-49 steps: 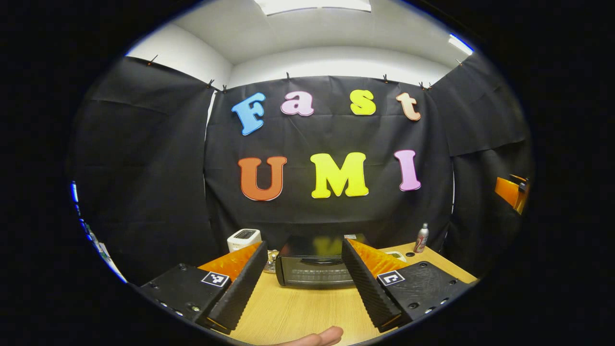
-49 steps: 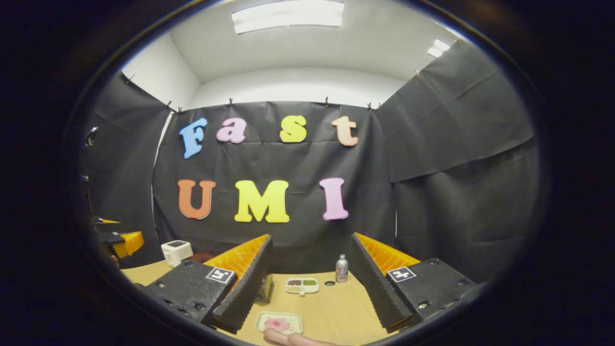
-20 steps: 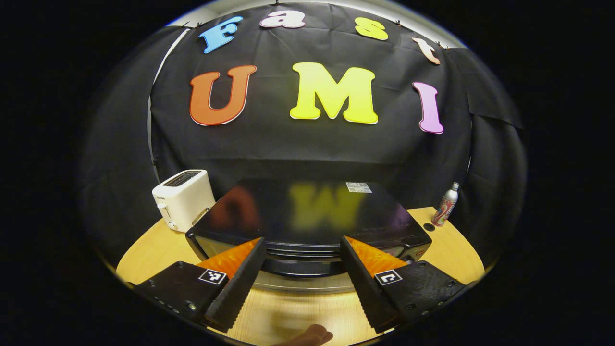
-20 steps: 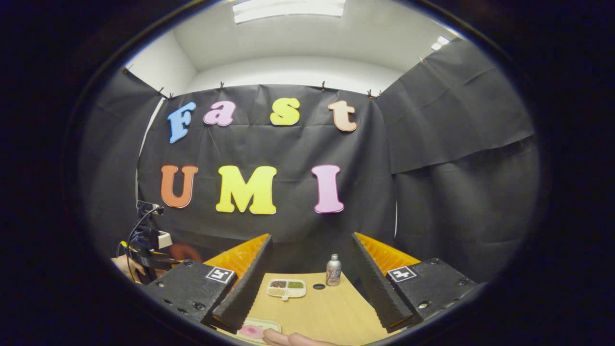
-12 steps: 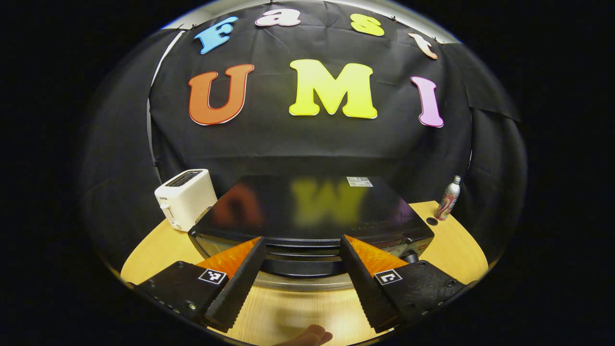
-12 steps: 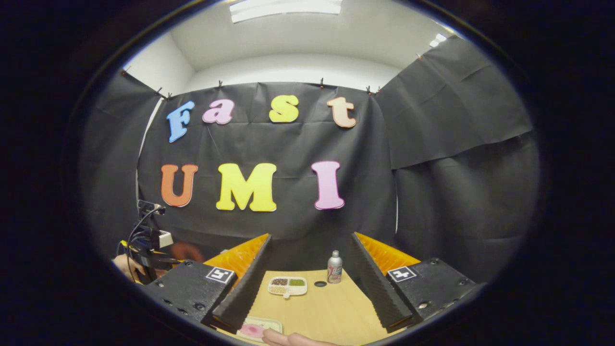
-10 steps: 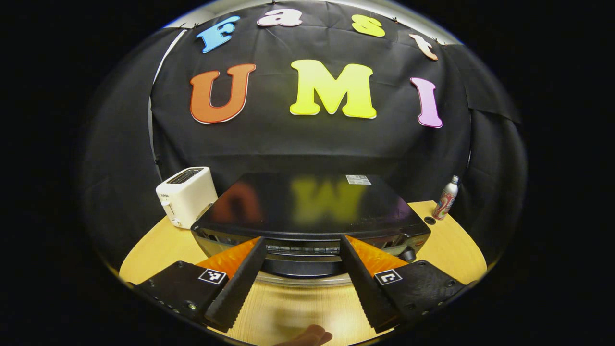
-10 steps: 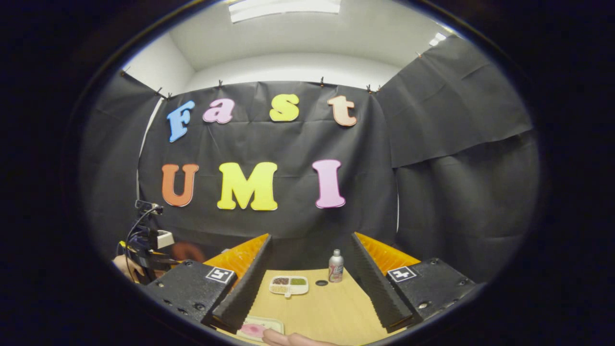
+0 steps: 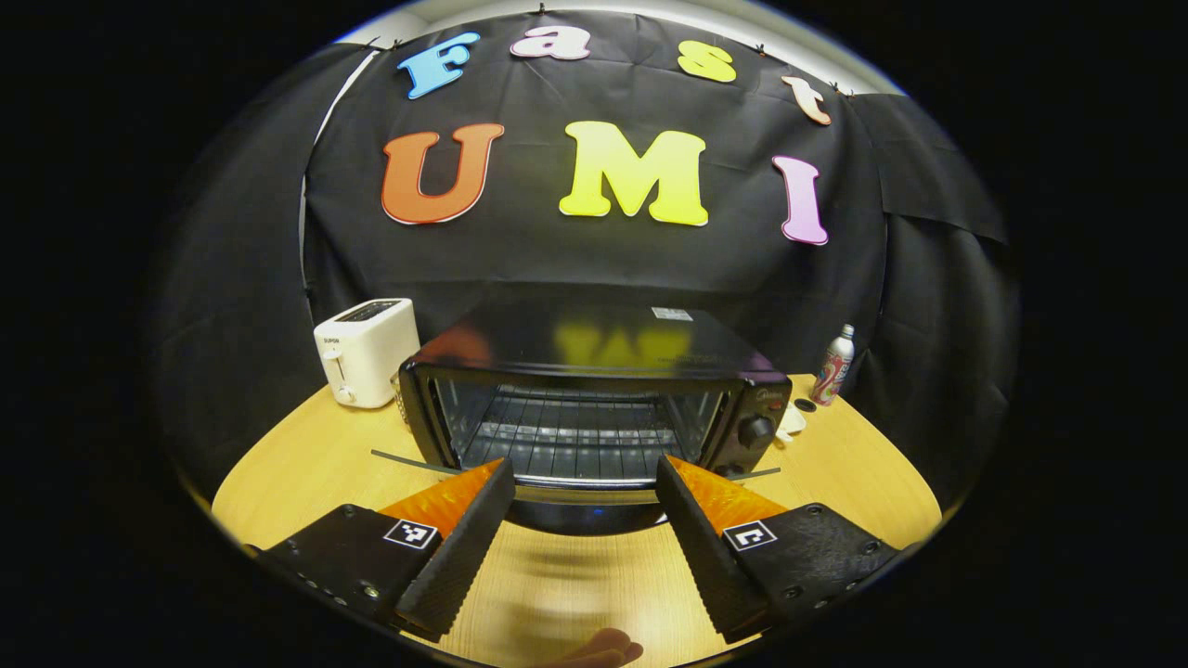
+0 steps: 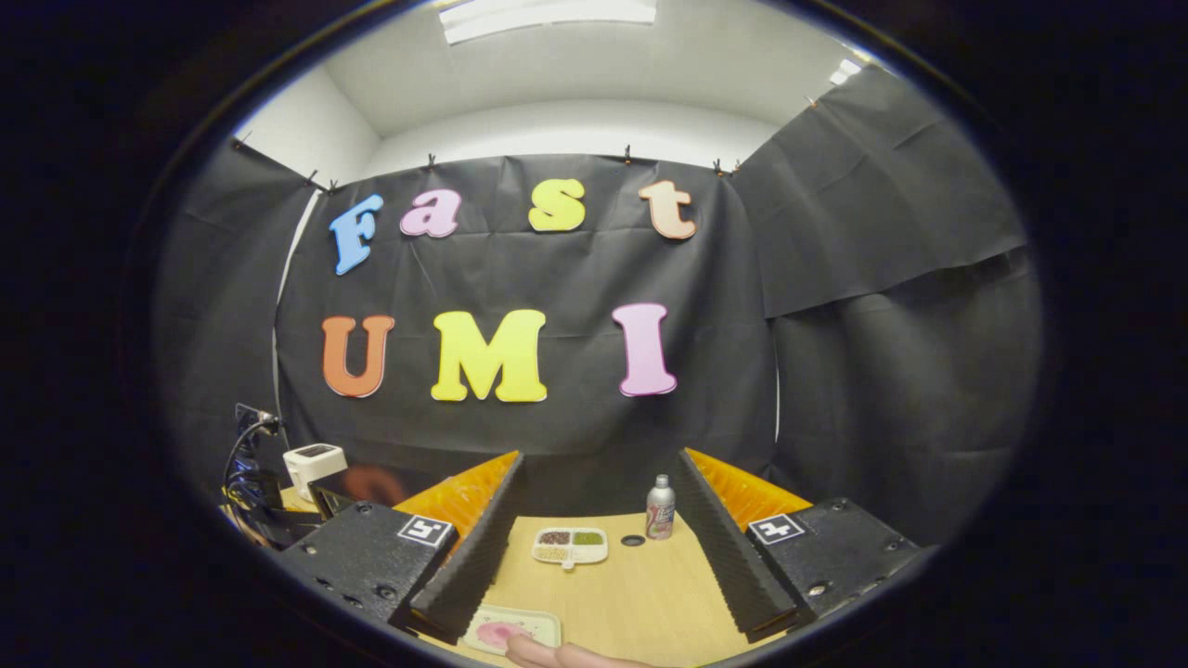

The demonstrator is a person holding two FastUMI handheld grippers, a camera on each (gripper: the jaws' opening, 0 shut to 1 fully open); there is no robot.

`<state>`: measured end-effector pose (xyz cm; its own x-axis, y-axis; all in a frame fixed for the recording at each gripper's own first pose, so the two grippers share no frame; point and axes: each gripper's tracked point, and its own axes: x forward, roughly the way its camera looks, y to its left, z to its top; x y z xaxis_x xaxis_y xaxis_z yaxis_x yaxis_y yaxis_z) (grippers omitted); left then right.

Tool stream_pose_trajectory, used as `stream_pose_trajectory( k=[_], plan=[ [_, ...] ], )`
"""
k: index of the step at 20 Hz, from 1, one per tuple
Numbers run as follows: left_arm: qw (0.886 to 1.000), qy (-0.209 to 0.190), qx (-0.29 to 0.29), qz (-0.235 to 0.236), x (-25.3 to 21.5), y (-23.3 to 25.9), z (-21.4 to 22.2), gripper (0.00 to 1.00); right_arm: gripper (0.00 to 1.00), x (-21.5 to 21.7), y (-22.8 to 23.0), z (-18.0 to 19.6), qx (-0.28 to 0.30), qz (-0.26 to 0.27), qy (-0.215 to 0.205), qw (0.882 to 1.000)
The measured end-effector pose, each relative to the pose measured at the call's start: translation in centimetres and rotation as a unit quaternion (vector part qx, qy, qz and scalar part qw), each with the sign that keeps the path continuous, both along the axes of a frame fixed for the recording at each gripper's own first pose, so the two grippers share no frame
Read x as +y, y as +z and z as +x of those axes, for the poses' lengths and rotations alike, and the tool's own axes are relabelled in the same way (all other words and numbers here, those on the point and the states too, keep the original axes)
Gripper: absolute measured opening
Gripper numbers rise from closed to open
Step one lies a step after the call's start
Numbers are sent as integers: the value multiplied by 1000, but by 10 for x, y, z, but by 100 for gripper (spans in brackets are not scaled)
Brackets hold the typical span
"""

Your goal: Open the electric oven with the left hand, put the food in, and close the electric oven.

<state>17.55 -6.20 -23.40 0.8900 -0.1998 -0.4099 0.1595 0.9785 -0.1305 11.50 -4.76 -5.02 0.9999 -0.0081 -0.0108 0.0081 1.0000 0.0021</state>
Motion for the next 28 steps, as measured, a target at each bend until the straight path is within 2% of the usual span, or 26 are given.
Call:
stream_pose_trajectory(
  k=[1, 8, 9, 11, 13, 14, 18, 19, 21, 22, 23, 24, 28],
  plan=[
    [1000, -3, -4, 8, 0, -4, -6, 96, 100, 0, 0, -1, 0, -2, 0, 1000],
    [1000, 1, 1, 1, 3, -33, -37, 96, 100, 2, -9, -4, 10, -8, 0, 1000],
    [1000, 0, 4, 1, 3, -39, -40, 96, 96, 1, -9, -3, 11, -8, -1, 1000],
    [1000, -1, 14, 1, 4, -53, -49, 95, 100, 1, -13, -2, 15, -6, -2, 1000],
    [1000, 2, 23, -7, 6, -68, -58, 96, 96, 0, -15, -1, 18, -3, -2, 1000],
    [999, 5, 31, -10, 6, -78, -62, 96, 100, 1, -18, 0, 20, -1, -3, 1000],
    [998, 5, 61, -8, 2, -115, -75, 95, 100, 4, -21, 4, 26, -3, -3, 1000],
    [998, 5, 66, -8, 2, -118, -75, 95, 96, 6, -21, 4, 27, -6, -2, 1000],
    [998, 7, 60, -9, 4, -115, -76, 95, 100, 10, -25, 4, 30, -11, 1, 999],
    [998, 5, 62, -8, 4, -116, -75, 94, 96, 12, -27, 4, 32, -12, 2, 999],
    [998, 6, 61, -9, 3, -116, -74, 94, 100, 13, -31, 3, 37, -14, 4, 999],
    [998, 6, 57, -10, 4, -113, -73, 95, 96, 14, -35, 4, 43, -14, 5, 999],
    [999, 4, 30, -17, 9, -84, -75, 95, 96, 14, -54, 14, 75, -18, 12, 997]
  ],
)
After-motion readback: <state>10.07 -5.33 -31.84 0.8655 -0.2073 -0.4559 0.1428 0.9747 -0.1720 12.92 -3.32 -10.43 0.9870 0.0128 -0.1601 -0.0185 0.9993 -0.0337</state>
